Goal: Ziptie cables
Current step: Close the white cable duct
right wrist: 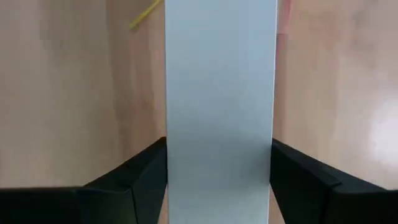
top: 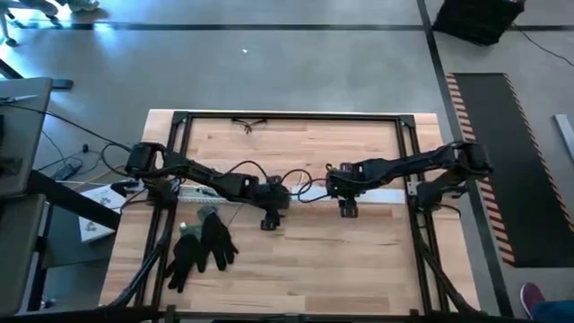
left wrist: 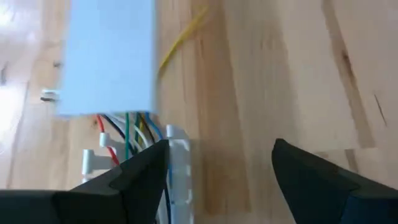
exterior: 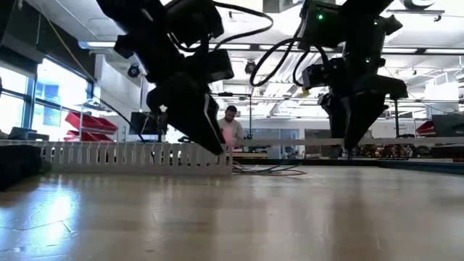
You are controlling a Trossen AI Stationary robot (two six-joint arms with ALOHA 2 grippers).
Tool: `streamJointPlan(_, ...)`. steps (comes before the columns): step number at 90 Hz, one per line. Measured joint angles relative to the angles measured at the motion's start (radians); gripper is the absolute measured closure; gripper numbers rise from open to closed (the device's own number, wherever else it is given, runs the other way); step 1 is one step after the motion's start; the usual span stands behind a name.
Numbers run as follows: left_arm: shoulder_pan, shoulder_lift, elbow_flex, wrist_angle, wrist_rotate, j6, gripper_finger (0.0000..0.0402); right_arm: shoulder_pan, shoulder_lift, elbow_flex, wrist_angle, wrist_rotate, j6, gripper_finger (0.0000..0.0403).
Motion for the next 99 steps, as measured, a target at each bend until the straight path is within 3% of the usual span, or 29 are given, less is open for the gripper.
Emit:
streamJointPlan(14,0.002,0.0,0.029,-0.046,0.003,-0.003,0.0189,0.0,-0.016,0.001,-0.003,0.001,0.003,0.0178)
streamJointPlan(49,0.037,0.0,0.024,-0.03,0.035,-0.034,0.0391,0.0,-0.017,0.002,-0.013,-0.001,0.003,0.0178)
streamJointPlan(80,0.037,0.0,0.024,0.081,0.018,-0.064,0.0388,0.0,-0.019,0.002,-0.015,-0.01,0.007,0.0178)
streamJointPlan(99,0.05,-0.001,0.024,-0.004,0.038,-0.065,0.0315,0.0,-0.019,0.002,0.006,-0.014,0.004,0.0178)
